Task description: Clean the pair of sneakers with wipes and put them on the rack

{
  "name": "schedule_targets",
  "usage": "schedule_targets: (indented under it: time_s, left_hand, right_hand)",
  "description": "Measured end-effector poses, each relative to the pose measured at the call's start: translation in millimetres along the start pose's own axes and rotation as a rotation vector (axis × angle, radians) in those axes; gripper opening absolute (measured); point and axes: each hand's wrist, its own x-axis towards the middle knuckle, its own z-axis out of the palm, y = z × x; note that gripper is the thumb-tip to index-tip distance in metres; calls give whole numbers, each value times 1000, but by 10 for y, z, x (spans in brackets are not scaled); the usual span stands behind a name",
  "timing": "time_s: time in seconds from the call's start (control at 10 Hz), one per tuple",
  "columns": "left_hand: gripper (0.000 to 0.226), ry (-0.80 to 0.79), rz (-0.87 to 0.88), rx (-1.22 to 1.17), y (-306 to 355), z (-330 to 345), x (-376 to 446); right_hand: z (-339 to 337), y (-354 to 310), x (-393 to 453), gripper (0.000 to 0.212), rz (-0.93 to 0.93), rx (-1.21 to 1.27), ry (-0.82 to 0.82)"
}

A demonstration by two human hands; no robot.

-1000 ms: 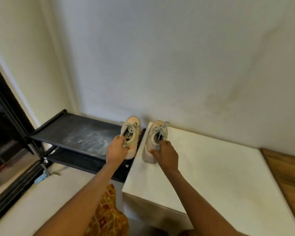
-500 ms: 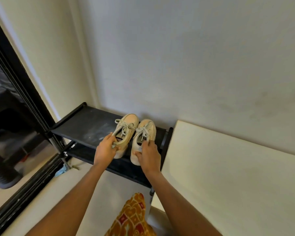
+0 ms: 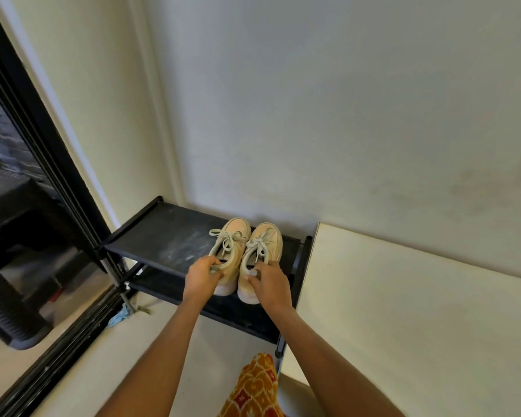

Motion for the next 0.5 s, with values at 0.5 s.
schedule_targets:
  time_s: [0.5]
  left_hand:
    - [39, -34, 79, 350, 230, -88, -159]
  right_hand:
    - [-453, -92, -309, 35, -124, -97, -80]
